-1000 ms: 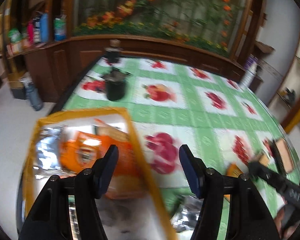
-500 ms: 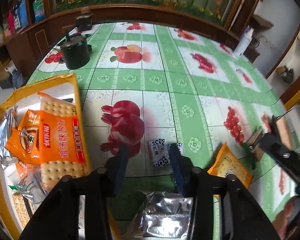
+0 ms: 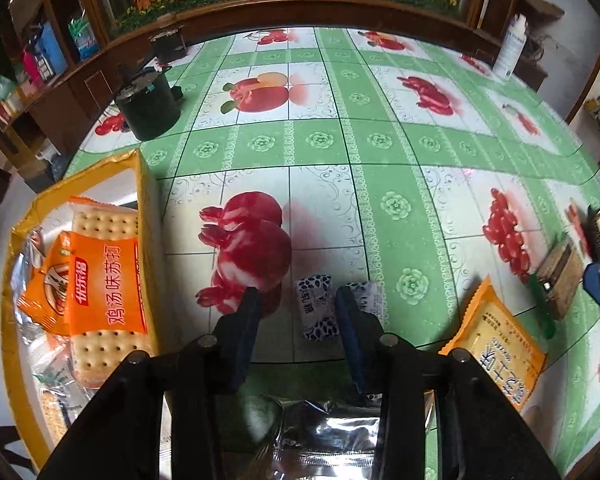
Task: Organize snacks
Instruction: 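Grasp the small white candy with the left gripper while the right grasps the yellow biscuit pack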
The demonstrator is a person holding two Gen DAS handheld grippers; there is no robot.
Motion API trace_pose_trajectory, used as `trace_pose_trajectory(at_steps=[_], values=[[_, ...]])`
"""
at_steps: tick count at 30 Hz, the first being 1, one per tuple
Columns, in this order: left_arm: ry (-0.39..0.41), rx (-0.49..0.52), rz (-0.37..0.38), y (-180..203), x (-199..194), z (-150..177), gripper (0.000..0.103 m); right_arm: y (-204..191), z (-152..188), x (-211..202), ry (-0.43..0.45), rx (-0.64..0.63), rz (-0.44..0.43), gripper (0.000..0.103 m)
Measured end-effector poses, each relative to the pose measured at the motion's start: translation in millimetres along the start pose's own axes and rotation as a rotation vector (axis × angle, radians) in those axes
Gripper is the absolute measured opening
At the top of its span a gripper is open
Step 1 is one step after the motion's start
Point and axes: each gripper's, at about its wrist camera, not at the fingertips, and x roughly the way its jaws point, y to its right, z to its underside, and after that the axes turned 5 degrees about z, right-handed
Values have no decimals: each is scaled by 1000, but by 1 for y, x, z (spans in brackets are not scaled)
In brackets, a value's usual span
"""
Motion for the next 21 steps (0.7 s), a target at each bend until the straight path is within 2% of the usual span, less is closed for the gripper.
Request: trace_pose_trajectory(at_steps=[3,5,7,8,10,13,16,19,21], values=[[-39,9,6,7,8,1,36,0,1,1,-21,-21,3,46],[-26,12,8,9,10,3,33,0,3,4,-36,-44,13,51],[-25,2,40,7,9,2,16,-1,4,6,-51,-69,22,52],[-20,-7,51,5,9,2,13,-1,5,8,-62,-85,30,54],[-8,-37,115,-2,7,2,13,-2,7,11,-82,-108,36,61],[41,-56,154,-9,-3,2,13,-3,9,17,-123,-166,50,69],[77,-75,202,-14,-11,2,13,-6,13,21,-161,-233,49,70],[106,-79,213,-19,-20,3,13,-9,20,28,-195,-315,70,75],[117,-80,223,-21,-24,3,13,-14,26,33,-217,-376,88,75]])
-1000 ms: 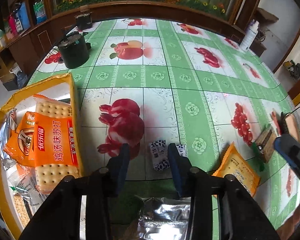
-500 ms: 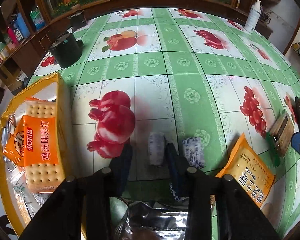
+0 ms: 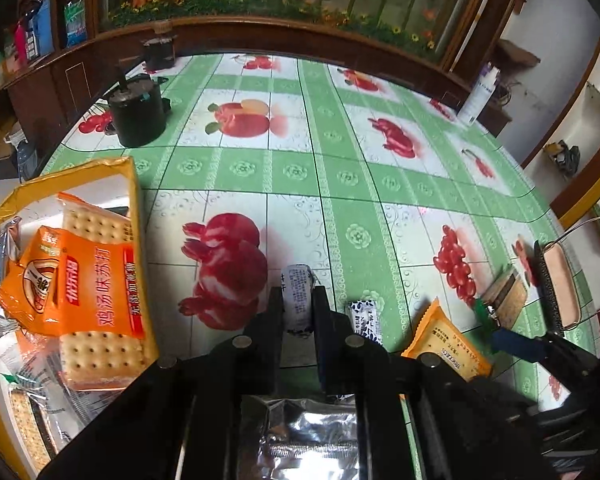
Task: Organize snacks
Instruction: 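Grasp the small white candy with the left gripper while the right grasps the yellow biscuit pack, then carry the white candy and yellow biscuit pack over the white tray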
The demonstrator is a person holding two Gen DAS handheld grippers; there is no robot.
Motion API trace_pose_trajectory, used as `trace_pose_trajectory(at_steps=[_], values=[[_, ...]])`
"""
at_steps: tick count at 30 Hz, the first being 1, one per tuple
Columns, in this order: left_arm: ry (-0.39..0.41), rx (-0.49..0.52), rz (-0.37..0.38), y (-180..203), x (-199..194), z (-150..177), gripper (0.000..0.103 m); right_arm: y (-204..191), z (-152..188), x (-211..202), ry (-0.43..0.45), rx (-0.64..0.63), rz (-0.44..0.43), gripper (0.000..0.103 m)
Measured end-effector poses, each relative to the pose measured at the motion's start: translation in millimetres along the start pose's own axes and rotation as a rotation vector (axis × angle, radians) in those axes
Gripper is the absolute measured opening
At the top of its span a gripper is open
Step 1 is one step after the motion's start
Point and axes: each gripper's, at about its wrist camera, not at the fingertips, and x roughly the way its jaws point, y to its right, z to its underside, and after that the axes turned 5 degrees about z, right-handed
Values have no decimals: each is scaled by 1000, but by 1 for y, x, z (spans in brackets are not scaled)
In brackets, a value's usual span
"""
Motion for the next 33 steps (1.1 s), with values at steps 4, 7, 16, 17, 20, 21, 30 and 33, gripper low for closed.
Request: trace_pose_trajectory(at_steps=[4,7,16,17,20,21,30,33], values=[[11,11,4,2,-5,1,13,-19,7,8,-24,-160,59,76],[10,23,11,4,-5,1,13,-31,16,12,-27,-265,120,79],[11,28,10,6,-6,1,13,-31,21,20,-32,-277,173,77],[10,29,10,6,-6,1,13,-29,19,18,-26,-256,170,77],[10,30,11,5,-6,2,13,-20,11,10,8,-179,147,77],[11,29,10,6,-6,2,13,-16,8,6,22,-151,132,77],[14,28,7,5,-7,0,13,-13,0,-9,109,-38,61,77],[15,30,6,5,-7,0,13,-14,0,-10,119,-27,59,77]])
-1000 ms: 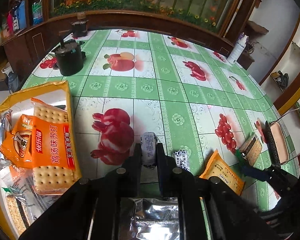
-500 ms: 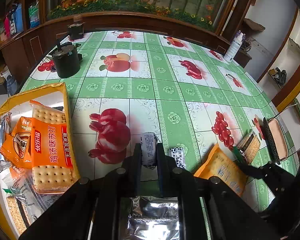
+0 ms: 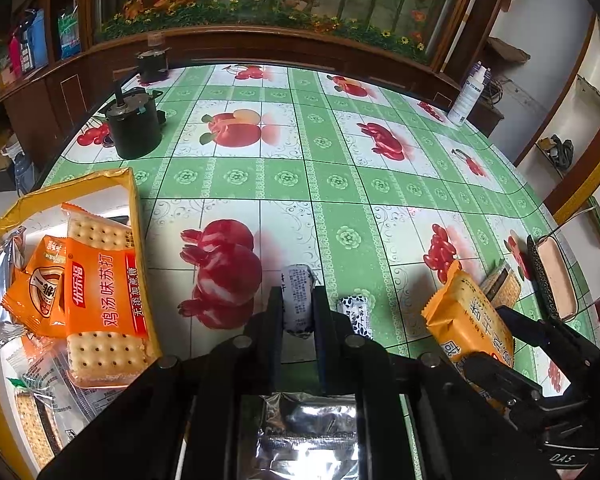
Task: Organize snacks
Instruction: 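Carry the white candy and yellow biscuit pack over the white tray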
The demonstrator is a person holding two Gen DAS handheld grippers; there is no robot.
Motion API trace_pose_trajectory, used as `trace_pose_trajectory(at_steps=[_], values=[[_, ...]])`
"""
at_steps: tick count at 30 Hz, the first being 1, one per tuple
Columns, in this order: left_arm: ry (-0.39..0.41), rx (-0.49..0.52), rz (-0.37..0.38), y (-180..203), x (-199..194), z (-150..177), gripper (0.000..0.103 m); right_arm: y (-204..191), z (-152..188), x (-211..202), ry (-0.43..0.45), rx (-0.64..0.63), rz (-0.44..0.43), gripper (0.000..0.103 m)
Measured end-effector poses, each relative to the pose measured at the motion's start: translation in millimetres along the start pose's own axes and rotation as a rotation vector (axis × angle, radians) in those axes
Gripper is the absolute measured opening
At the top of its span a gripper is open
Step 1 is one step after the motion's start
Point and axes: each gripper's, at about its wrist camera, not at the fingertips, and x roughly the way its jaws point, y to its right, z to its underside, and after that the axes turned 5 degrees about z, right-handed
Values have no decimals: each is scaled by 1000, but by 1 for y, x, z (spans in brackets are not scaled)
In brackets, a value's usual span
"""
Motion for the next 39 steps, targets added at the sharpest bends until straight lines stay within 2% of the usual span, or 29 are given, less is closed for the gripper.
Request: trace_pose_trajectory(at_steps=[9,15,25,32,39], values=[[10,-2,5,-1,-5,-1,13,-5,1,-3,17,8,-18,77],[51,-22,22,-10,-23,-6,13,-13,2,-4,28,11,-54,77],[116,-93,21,-44,-59,-9,13,-57,4,-5,26,-7,-135,77],[196,-188,-52,-92,-92,-3,13,-106,3,-5,25,-54,-196,78],[185,-284,-151,-148,-100,4,13,-154,9,-1,25,-131,-230,78]])
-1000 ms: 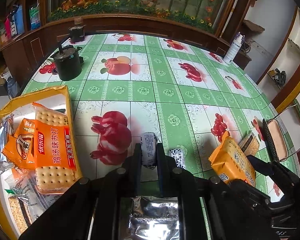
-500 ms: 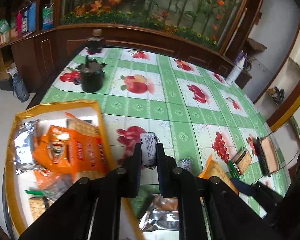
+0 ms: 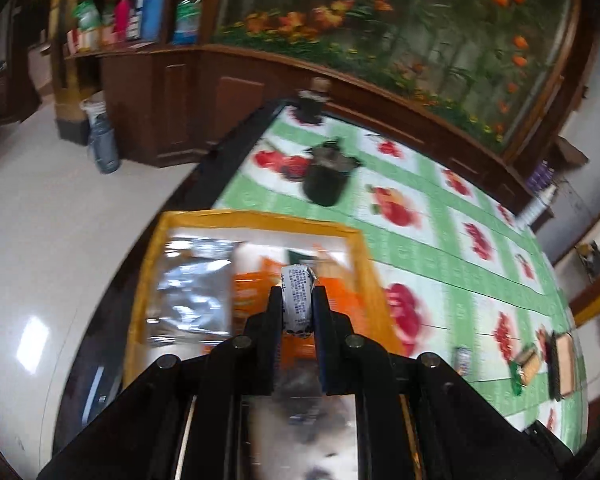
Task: Organize snacks
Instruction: 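Carry the white candy and yellow biscuit pack over the white tray, then lower both items into the tray and open both grippers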
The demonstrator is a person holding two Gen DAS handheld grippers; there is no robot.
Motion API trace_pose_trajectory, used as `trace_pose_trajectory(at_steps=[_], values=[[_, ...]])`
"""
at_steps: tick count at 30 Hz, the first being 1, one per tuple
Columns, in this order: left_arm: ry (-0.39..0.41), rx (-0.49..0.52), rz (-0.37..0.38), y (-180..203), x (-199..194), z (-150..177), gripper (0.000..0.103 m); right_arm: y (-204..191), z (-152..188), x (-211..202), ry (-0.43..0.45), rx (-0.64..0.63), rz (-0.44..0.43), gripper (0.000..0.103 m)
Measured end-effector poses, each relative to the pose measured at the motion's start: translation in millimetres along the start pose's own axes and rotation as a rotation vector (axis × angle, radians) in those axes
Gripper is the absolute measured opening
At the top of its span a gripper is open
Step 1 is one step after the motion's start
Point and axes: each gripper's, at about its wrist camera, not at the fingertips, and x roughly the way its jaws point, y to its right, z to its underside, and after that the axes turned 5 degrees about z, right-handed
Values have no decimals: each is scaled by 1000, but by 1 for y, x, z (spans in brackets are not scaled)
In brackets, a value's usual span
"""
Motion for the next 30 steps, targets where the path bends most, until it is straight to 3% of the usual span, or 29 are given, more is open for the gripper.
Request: trace_pose_trajectory(at_steps=[12,18,19,20,21,30], values=[[-73,9,-165,-25,20,7,13,-59,19,37,-46,-137,0,78],[-95,18,-187,-25,25,9,13,-67,30,43,-54,-178,7,76],[-97,19,-186,-25,25,10,13,-69,32,44,-57,-183,4,70],[-99,19,-186,-25,25,10,13,-71,34,45,-63,-187,-4,57],[-100,19,-186,-26,25,10,13,-73,34,47,-75,-192,-11,55],[-105,27,-188,-24,25,12,13,-73,37,49,-87,-207,-5,56]])
